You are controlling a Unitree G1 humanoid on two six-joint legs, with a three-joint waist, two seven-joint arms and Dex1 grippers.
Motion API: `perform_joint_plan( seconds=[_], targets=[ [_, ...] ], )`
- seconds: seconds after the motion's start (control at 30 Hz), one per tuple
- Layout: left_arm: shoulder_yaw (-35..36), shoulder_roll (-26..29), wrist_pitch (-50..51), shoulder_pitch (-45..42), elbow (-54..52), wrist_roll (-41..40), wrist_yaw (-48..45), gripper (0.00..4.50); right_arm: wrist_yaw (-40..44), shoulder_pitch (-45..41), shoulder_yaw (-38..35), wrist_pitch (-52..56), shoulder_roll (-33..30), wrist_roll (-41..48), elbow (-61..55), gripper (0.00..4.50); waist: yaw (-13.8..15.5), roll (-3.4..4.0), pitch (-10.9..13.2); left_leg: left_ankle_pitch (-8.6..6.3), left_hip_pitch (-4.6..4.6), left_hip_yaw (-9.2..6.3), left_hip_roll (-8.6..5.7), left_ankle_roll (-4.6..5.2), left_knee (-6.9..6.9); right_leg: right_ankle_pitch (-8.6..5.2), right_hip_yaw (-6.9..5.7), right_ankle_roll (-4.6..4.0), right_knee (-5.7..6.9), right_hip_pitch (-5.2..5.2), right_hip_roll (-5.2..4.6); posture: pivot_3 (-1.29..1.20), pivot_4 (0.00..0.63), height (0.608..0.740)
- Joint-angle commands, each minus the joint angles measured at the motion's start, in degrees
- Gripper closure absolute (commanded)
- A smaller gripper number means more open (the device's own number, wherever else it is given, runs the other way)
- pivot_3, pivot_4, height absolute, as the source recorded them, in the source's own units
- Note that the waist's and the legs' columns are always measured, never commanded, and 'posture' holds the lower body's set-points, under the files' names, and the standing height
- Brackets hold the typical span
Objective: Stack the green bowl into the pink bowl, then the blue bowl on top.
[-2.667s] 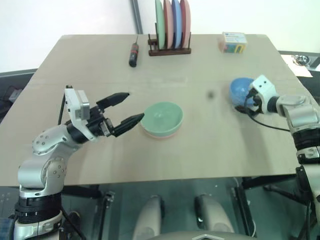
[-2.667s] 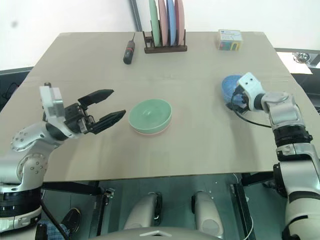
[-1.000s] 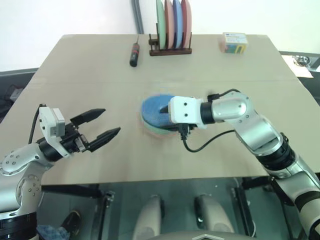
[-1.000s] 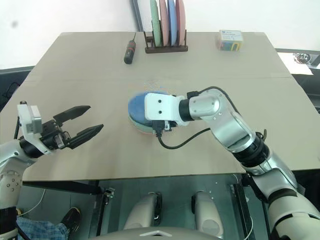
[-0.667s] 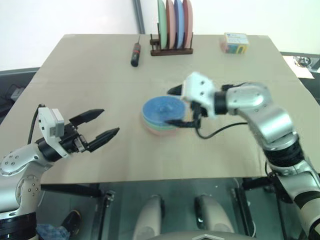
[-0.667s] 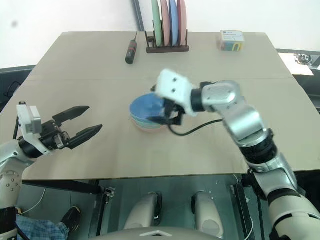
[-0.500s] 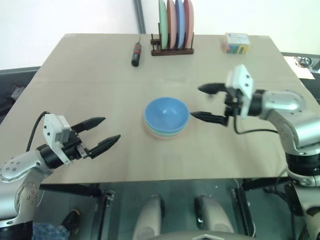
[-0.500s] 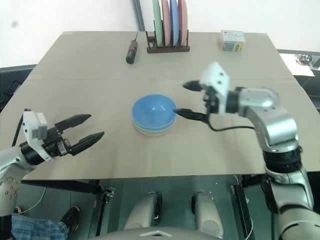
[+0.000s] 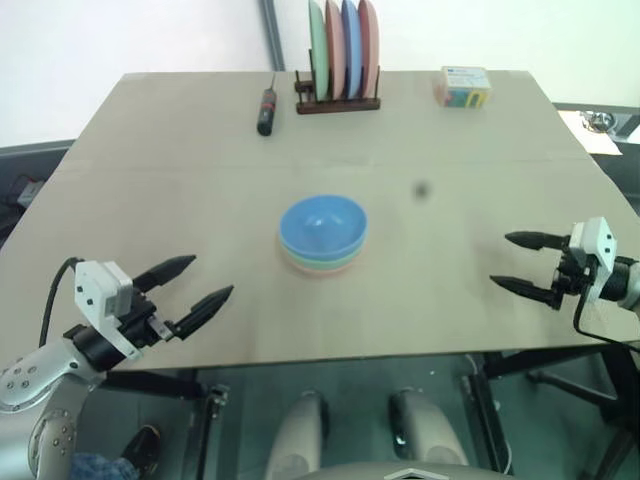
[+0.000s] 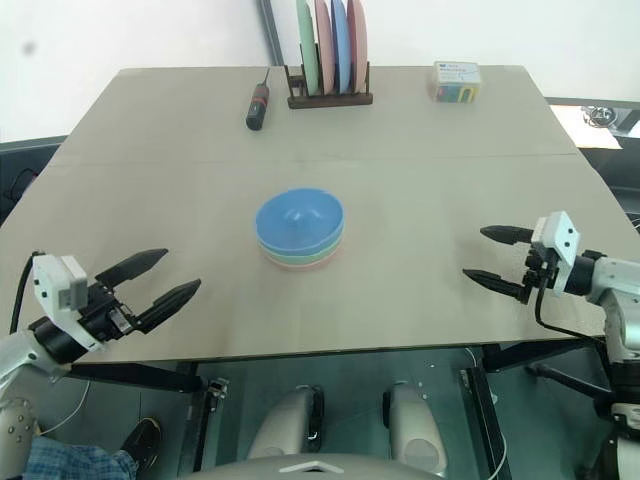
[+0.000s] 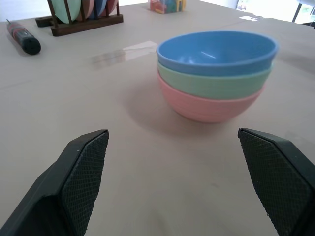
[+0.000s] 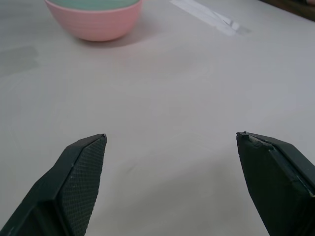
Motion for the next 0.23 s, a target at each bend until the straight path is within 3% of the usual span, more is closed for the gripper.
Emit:
perform_joint_plan(
  seconds=[0.03, 0.23],
  targets=[
    [2.35, 0.87, -1.67, -0.07, -1.54, 0.24, 0.21, 0.00, 1.56, -1.00, -2.45, -4.78, -0.26, 2.85, 0.83, 0.09, 0.07, 0.00, 0.00, 0.00, -0.02, 0.00, 0.00, 0.00, 0.01, 0.00, 0.00, 0.00, -0.01, 0.00, 0.00, 0.00, 0.150, 0.740],
    [2.93, 1.62, -2.80, -0.07, -0.84, 0.93, -0.46, 0.00, 2.50, -0.66, -1.95, -5.33, -0.19, 5.59, -0.36, 0.09, 0.14, 0.00, 0.00, 0.00, -0.05, -0.02, -0.01, 0.00, 0.02, 0.02, -0.01, -0.04, -0.03, 0.01, -0.01, 0.00, 0.150, 0.740]
  ],
)
